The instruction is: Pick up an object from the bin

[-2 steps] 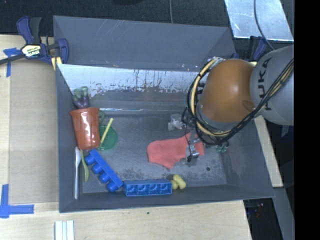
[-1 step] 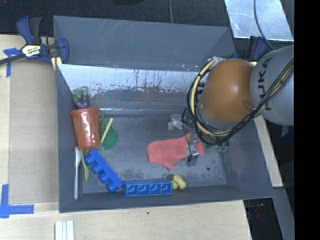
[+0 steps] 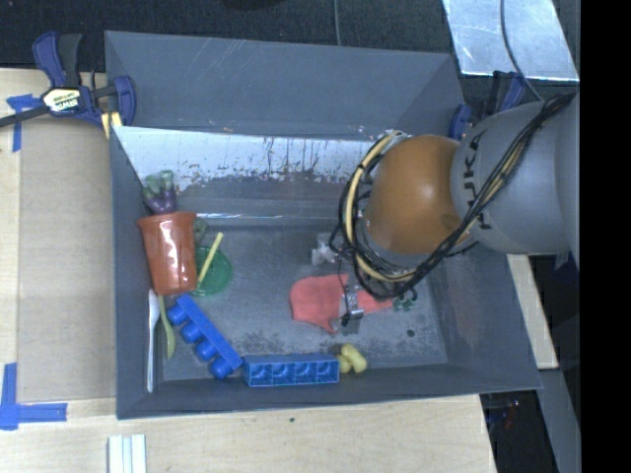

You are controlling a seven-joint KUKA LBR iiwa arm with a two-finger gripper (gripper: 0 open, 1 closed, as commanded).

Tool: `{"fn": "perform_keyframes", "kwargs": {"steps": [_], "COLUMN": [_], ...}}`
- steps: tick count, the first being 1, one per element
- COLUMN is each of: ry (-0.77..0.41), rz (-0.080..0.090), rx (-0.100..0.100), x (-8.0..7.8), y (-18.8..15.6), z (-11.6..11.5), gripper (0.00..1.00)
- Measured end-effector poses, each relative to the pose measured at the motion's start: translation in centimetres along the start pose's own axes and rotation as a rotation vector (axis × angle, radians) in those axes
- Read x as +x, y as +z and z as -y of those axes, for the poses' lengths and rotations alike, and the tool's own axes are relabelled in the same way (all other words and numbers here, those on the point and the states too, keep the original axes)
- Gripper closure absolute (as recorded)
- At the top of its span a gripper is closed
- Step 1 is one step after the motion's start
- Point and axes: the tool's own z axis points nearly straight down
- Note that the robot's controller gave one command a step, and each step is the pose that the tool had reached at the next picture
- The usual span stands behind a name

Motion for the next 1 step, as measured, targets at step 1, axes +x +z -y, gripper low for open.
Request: {"fn": "perform_keyframes", "kwargs": {"steps": [1], "ry": [-0.206], "rz": [0.009], "rx": [0.003], "x": [-1.36], "y": [1.03], "z": [2.88], "gripper": [1.0]}}
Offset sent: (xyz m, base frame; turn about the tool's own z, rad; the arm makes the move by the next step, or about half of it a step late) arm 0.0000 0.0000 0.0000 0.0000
